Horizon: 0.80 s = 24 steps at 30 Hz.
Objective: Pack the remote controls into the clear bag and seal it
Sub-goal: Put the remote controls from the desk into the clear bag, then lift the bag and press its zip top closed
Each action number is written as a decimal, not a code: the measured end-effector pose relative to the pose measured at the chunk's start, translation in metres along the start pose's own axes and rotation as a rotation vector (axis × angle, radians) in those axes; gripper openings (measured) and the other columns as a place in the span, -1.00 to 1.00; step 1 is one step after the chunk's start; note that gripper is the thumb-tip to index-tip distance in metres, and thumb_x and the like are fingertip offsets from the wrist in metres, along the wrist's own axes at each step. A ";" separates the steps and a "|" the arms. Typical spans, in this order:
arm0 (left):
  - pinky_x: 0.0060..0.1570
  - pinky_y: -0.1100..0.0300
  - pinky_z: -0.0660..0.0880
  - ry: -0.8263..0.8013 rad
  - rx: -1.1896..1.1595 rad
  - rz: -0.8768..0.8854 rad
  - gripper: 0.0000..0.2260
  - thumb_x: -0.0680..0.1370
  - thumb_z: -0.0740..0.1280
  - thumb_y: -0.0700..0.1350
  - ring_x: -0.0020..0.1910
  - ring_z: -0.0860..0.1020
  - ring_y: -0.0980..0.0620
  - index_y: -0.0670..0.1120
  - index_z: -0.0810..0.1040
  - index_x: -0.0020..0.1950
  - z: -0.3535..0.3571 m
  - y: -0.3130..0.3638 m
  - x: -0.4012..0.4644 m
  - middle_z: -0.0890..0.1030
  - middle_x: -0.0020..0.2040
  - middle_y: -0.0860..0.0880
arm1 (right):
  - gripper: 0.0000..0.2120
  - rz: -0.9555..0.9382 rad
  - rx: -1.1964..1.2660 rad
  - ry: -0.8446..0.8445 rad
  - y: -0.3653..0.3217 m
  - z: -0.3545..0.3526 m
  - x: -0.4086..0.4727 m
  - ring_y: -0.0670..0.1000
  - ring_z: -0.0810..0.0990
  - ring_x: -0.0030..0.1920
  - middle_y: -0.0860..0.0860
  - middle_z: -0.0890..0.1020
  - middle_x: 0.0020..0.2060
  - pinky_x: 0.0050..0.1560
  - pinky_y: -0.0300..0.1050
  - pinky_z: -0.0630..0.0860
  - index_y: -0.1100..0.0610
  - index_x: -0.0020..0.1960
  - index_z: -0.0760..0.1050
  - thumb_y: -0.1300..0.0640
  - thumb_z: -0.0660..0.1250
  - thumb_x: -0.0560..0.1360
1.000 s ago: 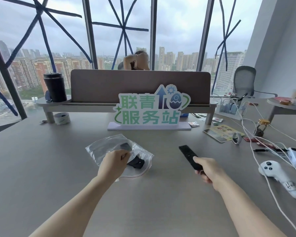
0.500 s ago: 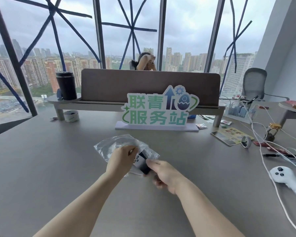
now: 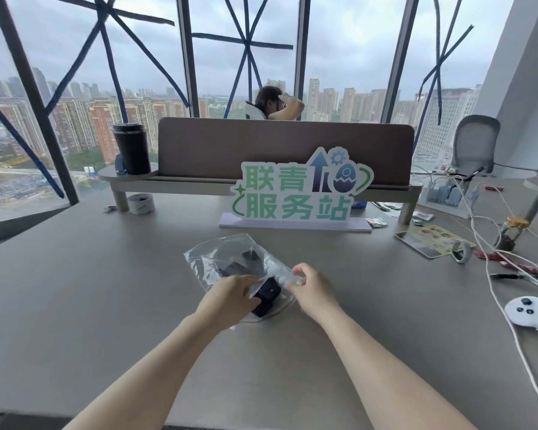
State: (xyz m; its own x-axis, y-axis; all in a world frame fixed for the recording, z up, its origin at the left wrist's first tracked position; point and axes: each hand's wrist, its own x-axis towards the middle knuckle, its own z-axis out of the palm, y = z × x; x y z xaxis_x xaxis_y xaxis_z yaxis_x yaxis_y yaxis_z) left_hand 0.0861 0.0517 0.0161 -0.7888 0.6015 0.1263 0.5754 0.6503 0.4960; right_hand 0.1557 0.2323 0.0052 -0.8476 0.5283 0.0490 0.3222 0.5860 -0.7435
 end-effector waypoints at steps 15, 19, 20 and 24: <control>-0.49 0.36 0.53 0.351 -0.651 -0.034 -0.90 0.44 0.42 -0.30 -0.54 0.52 0.17 -0.18 0.63 -0.07 -0.153 0.058 0.008 0.62 -0.30 -0.10 | -0.91 -0.045 0.986 0.071 -0.110 -0.133 -0.024 -0.05 0.62 -0.54 0.08 0.68 -0.45 -0.53 -0.25 0.54 0.30 -0.11 0.63 0.36 0.35 0.49; -0.40 0.39 0.54 0.350 -0.713 0.019 -0.94 0.40 0.49 -0.24 -0.48 0.51 0.16 -0.12 0.68 -0.17 -0.188 0.076 0.015 0.62 -0.49 0.09 | -0.92 -0.150 0.856 0.146 -0.133 -0.167 -0.034 -0.05 0.61 -0.57 0.10 0.67 -0.44 -0.55 -0.24 0.55 0.32 -0.07 0.64 0.32 0.38 0.49; -0.36 0.39 0.56 0.336 -0.729 0.019 -0.95 0.40 0.49 -0.23 -0.45 0.52 0.14 -0.11 0.69 -0.18 -0.188 0.079 0.016 0.63 -0.48 0.09 | -0.91 -0.151 0.777 0.169 -0.131 -0.172 -0.037 -0.04 0.57 -0.60 0.11 0.65 -0.44 -0.57 -0.23 0.54 0.33 -0.09 0.64 0.31 0.39 0.48; -0.24 0.41 0.54 0.179 -0.788 0.050 -0.85 0.37 0.52 -0.17 -0.25 0.61 0.15 -0.10 0.71 -0.08 -0.179 0.081 0.012 0.70 -0.23 0.02 | -0.73 -0.187 0.359 0.241 -0.122 -0.186 -0.050 -0.05 0.41 -0.67 0.02 0.55 -0.60 -0.62 -0.28 0.40 0.28 -0.37 0.61 0.21 0.41 0.48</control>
State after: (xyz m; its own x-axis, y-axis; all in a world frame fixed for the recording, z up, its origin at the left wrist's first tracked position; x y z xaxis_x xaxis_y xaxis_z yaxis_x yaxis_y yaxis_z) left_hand 0.0847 0.0281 0.2114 -0.8270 0.4948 0.2671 0.3423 0.0662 0.9372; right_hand 0.2368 0.2490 0.2170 -0.7419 0.5859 0.3262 -0.0290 0.4579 -0.8885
